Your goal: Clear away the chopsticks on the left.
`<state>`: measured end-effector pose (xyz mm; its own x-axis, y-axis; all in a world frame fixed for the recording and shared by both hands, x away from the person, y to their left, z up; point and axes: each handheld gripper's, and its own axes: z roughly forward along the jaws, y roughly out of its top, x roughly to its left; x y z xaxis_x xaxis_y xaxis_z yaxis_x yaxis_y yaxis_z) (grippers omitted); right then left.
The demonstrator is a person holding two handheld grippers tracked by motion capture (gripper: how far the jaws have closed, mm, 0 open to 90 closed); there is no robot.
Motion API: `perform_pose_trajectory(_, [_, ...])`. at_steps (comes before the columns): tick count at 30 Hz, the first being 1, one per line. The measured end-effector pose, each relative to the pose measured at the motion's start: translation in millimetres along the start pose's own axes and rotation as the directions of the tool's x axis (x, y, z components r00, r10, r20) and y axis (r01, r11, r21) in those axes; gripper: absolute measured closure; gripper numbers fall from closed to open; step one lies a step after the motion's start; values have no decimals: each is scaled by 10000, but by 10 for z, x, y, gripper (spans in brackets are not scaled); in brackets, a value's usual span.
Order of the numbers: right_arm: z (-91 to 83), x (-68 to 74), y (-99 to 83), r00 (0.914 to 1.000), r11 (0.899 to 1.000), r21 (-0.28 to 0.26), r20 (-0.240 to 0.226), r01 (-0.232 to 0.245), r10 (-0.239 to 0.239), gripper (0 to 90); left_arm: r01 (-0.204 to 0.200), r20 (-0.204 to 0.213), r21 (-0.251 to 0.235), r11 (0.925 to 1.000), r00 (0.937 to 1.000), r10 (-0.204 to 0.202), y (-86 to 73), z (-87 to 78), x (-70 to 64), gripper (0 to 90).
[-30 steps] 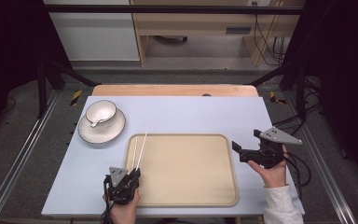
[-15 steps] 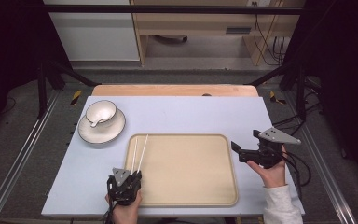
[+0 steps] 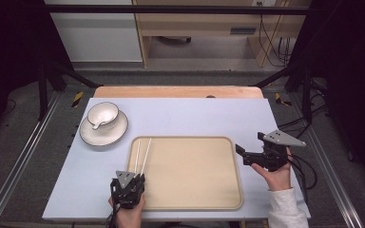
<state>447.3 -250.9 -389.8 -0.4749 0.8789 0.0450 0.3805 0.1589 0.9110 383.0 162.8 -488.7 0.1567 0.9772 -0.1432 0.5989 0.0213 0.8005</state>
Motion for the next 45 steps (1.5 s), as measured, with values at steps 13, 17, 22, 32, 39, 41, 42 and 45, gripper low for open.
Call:
perform_pose_trajectory(13, [-18, -3, 5, 10000, 10000, -49, 26, -59, 59, 56, -133, 253, -43, 9999, 9996, 134, 48, -27, 7, 796])
perform_pose_trajectory(17, [-34, -12, 8, 10000, 10000, -83, 28, -46, 46, 55, -296, 553, -396, 9988, 9980, 318, 148, -92, 34, 764])
perform_pose_trajectory(22, [-53, -20, 14, 9999, 9998, -176, 43, -105, 106, 55, -538, 1199, -1084, 9927, 9905, 668, 297, -174, 62, 705])
perform_pose_trajectory(32, [-115, -49, 29, 9997, 9991, -376, 104, -215, 219, 51, -1378, 2372, -1946, 9712, 9541, 1829, 816, -368, 276, 512])
perform_pose_trajectory(39, [-154, -72, 39, 9996, 9983, -512, 126, -265, 272, 48, -2069, 1941, -2100, 9556, 9491, 2482, 1065, -482, 520, 298])
perform_pose_trajectory(41, [-165, -80, 42, 9994, 9981, -548, 156, -290, 299, 46, -2079, 2012, -2186, 9534, 9464, 2525, 1070, -517, 618, 272])
perform_pose_trajectory(42, [-173, -91, 41, 9995, 9980, -566, 179, -268, 279, 45, -1935, 2133, -2224, 9555, 9467, 2414, 1063, -531, 672, 253])
perform_pose_trajectory(45, [-181, -105, 37, 9991, 9977, -606, 242, -319, 334, 44, -1703, 2384, -2321, 9577, 9446, 2258, 1016, -547, 814, 215])
